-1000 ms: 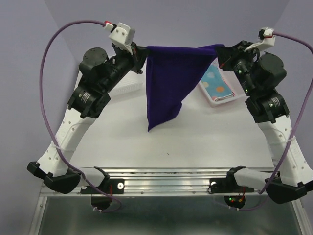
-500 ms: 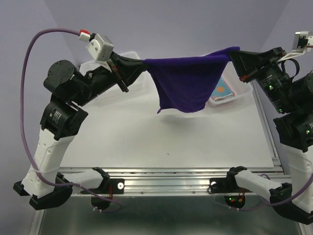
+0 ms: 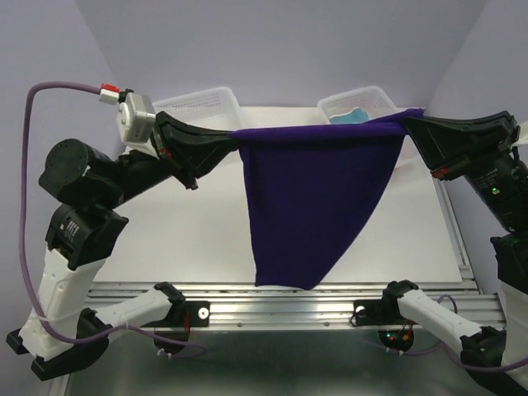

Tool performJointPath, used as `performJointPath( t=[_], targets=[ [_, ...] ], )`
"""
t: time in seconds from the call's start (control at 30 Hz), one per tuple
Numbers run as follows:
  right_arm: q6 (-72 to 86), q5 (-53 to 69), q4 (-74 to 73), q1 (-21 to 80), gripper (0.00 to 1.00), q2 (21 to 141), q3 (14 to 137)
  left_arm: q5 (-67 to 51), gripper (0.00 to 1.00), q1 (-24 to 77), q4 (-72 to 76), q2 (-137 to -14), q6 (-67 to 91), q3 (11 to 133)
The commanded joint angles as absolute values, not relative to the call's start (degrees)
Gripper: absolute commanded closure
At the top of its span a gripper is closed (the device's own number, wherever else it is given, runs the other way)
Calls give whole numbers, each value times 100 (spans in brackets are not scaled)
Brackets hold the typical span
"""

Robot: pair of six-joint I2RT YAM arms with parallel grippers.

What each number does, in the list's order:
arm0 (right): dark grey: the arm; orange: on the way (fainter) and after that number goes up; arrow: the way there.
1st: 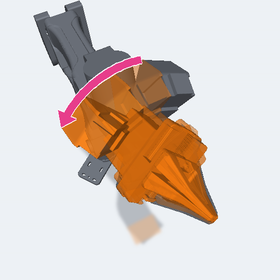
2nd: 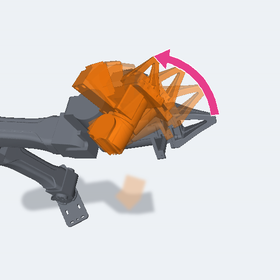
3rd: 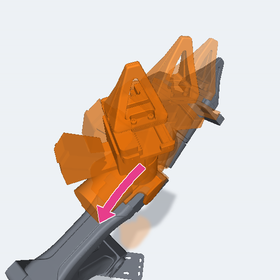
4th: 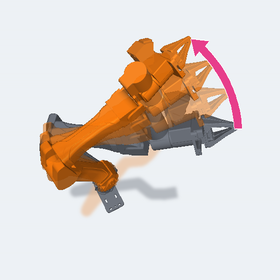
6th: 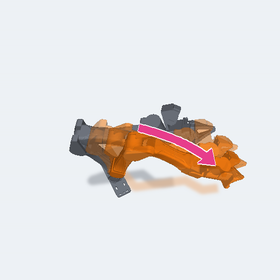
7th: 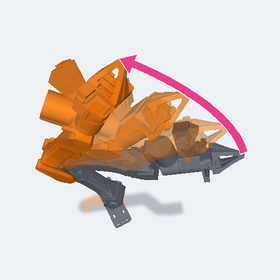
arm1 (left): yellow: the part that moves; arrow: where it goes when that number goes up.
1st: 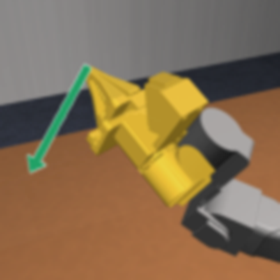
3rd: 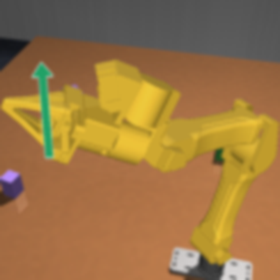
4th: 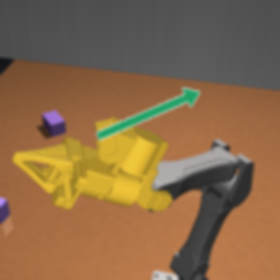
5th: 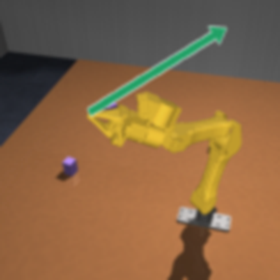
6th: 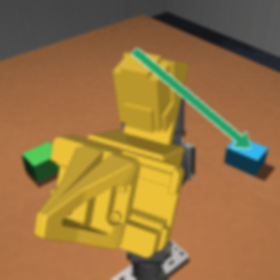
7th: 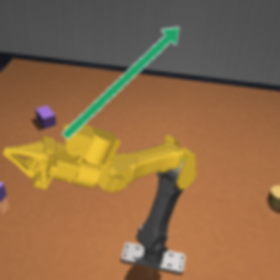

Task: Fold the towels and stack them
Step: Flatten out the crumpled towel

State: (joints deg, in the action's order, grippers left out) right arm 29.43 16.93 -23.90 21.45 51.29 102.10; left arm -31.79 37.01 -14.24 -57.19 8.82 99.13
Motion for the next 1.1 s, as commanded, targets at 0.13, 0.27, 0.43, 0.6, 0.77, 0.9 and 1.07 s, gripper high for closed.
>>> performJointPath(
  t=[0.13, 0.27, 0.43, 0.6, 0.77, 0.9, 1.07],
  targets=[
    [2418, 72, -1504, 2100, 99, 5369, 9010, -1390, 100, 3621, -554, -6204, 449, 9141],
    [2137, -1122, -872, 2092, 99, 5825, 8316, -1160, 100, 3323, -414, -7247, 369, 9141],
    [1724, -1888, -195, 2100, 99, 6757, 7867, -1458, 100, 2752, -45, -8434, 404, 9202],
    [1424, -1838, 500, 1960, 99, 8110, 7928, -1634, 100, 2224, 114, -9517, 422, 9606],
    [1283, -1002, 668, 1670, 99, 9077, 8244, -1626, 100, 1907, 202, -10616, 343, 10125],
    [1248, -862, 931, 1661, 99, 9500, 8358, -1705, 100, 1863, 220, -11047, 176, 10336],
    [1406, -1019, 738, 1652, 99, 9720, 8446, -1766, 100, 1863, 334, -11075, 70, 10213]
  ],
)
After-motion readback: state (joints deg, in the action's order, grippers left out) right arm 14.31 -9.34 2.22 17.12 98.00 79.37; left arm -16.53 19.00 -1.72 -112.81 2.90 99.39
